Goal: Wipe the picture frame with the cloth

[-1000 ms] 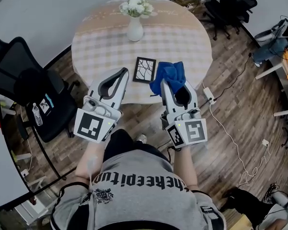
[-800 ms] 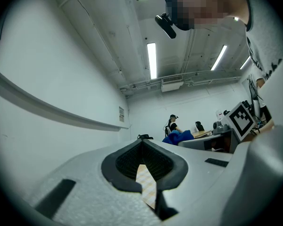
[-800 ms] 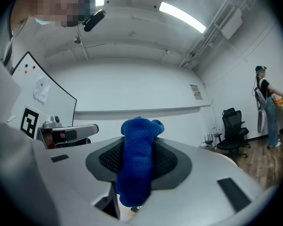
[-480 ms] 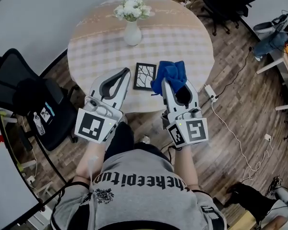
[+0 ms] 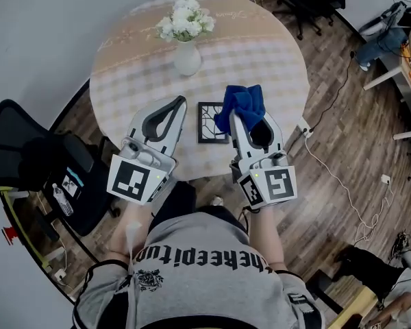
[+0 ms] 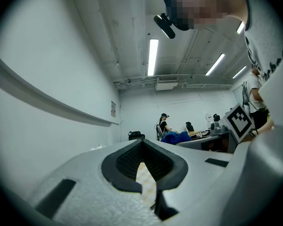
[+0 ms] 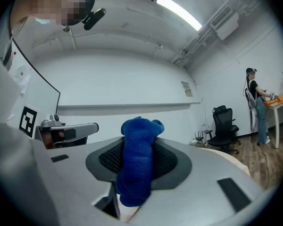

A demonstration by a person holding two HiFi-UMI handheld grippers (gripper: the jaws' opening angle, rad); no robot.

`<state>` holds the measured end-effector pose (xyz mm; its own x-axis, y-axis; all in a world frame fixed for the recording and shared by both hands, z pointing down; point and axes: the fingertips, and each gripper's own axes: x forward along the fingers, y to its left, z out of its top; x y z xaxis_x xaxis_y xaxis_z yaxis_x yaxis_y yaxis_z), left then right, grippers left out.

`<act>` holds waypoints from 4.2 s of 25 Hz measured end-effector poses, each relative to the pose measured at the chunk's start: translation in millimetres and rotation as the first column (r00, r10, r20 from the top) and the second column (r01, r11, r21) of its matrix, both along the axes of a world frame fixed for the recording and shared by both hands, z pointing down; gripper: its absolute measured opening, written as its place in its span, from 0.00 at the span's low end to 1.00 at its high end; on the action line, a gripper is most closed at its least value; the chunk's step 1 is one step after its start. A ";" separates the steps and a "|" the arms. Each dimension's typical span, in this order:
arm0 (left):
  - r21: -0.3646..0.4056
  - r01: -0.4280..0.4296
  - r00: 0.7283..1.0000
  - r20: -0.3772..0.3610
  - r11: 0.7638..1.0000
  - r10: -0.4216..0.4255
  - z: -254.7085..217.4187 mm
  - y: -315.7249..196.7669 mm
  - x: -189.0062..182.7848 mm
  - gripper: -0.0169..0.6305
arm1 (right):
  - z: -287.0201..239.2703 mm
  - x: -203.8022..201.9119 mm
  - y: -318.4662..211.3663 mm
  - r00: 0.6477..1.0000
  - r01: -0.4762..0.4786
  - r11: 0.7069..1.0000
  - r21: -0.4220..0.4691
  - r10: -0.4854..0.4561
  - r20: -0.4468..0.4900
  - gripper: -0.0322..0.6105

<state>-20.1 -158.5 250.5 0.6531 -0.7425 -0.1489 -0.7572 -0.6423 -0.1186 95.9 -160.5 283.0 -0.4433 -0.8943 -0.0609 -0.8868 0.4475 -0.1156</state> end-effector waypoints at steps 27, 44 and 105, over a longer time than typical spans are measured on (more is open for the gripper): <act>-0.206 -0.162 0.987 -0.017 0.965 0.162 68.7 -120.9 -32.1 0.05 | 86.6 -43.4 -109.8 0.989 -0.146 0.968 -0.205 0.139 -0.047 0.28; -0.312 -0.173 0.984 -0.027 0.934 0.173 120.5 -134.3 -38.7 0.05 | 198.8 -51.9 -105.8 0.985 -0.161 0.876 -0.455 0.115 -0.126 0.28; -0.368 -0.106 0.994 -0.017 0.924 0.108 135.6 -124.3 -32.2 0.05 | 298.0 24.6 -96.9 0.894 -0.327 0.659 -0.678 -0.017 -0.447 0.27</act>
